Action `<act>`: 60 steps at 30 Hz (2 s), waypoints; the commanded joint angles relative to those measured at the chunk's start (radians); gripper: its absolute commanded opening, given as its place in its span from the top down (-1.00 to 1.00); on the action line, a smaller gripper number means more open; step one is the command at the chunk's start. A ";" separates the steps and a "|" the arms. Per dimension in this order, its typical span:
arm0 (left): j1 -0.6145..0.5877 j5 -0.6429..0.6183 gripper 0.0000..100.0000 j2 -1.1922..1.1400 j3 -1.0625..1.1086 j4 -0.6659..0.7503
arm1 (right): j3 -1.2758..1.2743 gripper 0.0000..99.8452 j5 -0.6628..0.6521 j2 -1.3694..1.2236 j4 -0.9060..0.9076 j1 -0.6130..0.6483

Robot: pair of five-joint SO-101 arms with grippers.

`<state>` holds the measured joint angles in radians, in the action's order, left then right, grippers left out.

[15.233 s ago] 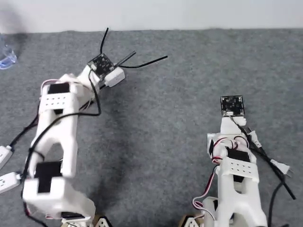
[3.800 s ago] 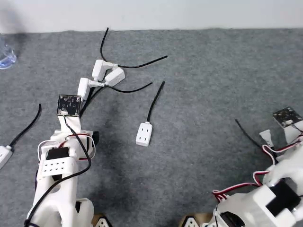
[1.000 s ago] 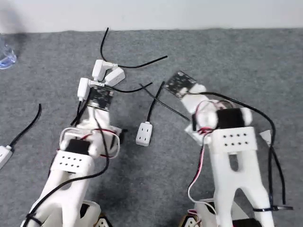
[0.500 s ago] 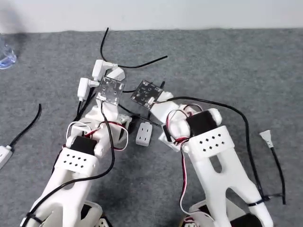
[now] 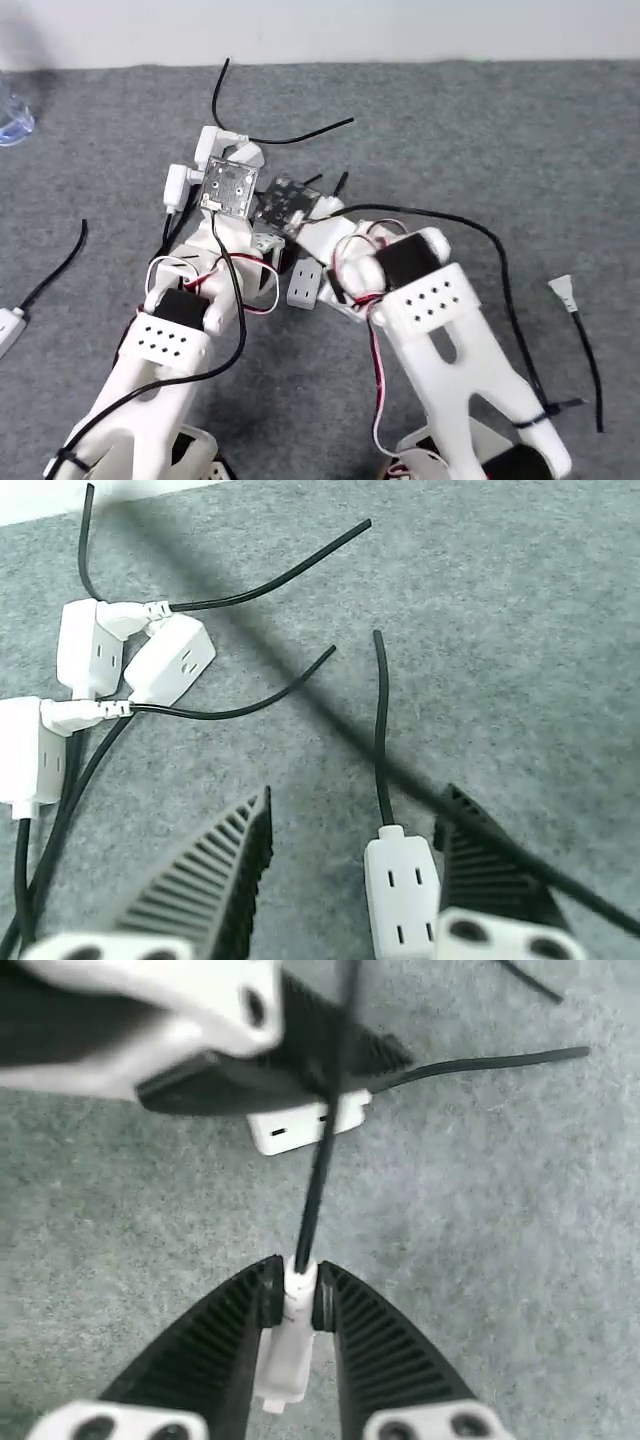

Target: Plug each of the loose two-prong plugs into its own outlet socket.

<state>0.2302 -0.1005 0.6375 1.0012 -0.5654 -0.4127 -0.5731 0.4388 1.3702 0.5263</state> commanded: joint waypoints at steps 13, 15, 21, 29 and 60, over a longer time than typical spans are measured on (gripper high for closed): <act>-0.032 -0.012 0.50 0.098 -0.074 -0.003 | 0.080 0.98 -0.044 -0.147 -0.062 0.008; -0.038 -0.009 0.50 0.161 -0.039 -0.012 | 0.081 0.98 -0.044 -0.147 -0.061 0.008; -0.035 0.106 0.50 0.368 0.208 -0.017 | 0.038 0.98 -0.135 -0.171 -0.085 -0.036; -0.075 0.180 0.50 0.690 0.483 -0.017 | -0.100 0.98 -0.193 -0.308 -0.259 -0.127; -0.044 0.181 0.50 1.177 0.682 -0.163 | 0.041 0.80 -0.278 -0.573 -0.125 -0.128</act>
<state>0.1841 0.0713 1.7990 1.6916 -0.7357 -0.4496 -0.8385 -0.1412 1.1876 0.4097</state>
